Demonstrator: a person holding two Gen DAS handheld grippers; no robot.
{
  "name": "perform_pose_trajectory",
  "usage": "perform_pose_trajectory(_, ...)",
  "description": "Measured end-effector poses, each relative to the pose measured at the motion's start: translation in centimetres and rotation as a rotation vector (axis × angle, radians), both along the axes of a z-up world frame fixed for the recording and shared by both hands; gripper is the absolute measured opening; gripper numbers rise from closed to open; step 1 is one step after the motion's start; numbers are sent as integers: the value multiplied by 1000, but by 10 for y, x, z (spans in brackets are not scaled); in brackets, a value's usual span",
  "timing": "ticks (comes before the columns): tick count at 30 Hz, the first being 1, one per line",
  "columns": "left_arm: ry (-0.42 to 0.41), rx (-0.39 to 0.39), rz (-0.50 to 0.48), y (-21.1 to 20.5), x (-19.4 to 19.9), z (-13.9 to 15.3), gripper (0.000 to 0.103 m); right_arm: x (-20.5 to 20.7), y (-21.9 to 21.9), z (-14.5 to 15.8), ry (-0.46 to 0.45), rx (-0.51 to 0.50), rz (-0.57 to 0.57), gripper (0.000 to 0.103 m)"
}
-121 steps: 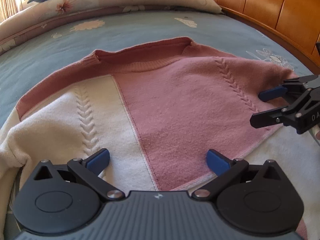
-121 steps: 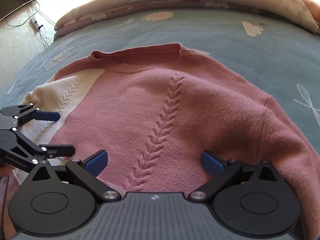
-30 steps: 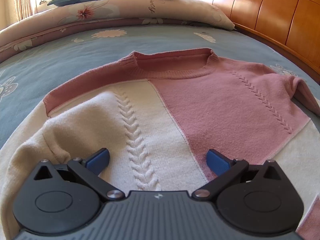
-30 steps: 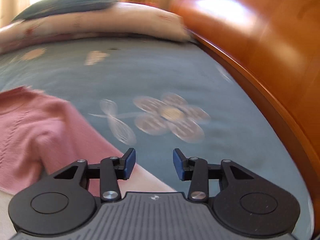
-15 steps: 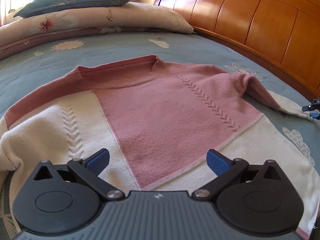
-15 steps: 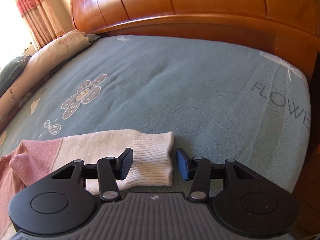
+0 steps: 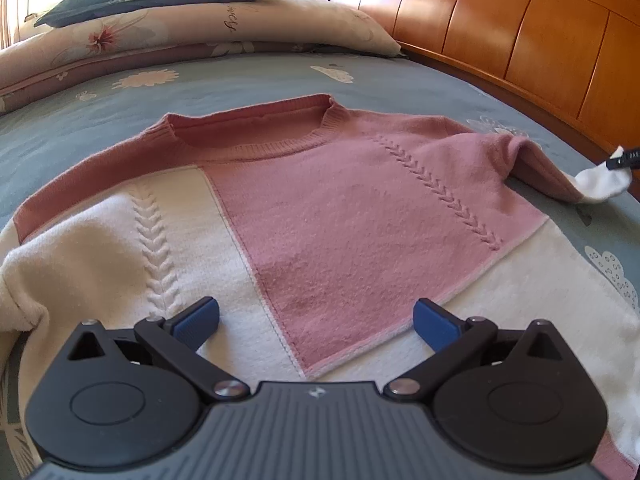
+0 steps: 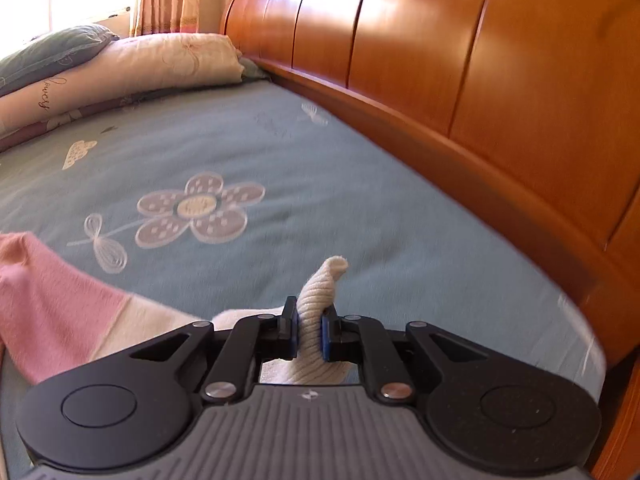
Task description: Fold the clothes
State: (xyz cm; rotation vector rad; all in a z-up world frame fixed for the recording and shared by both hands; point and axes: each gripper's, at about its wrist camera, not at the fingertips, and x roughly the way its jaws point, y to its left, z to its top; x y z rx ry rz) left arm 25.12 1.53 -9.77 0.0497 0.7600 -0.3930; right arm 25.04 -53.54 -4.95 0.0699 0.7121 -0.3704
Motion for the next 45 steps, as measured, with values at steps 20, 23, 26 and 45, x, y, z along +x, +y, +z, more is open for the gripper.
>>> perform_pose_trajectory(20, -13, 12, -6, -1, 0, -2, 102, 103, -19, 37, -66, -288, -13, 12)
perform_pose_trajectory(23, -15, 17, -7, -2, 1, -2, 102, 119, -25, 17, -30, -300, -27, 13)
perform_pose_trajectory(26, -22, 24, -11, -2, 1, -4, 102, 129, -30, -3, 12, -303, -55, 19)
perform_pose_trajectory(45, -29, 40, -15, -4, 0, -5, 102, 55, 74, 7, 30, 363, 297, 45)
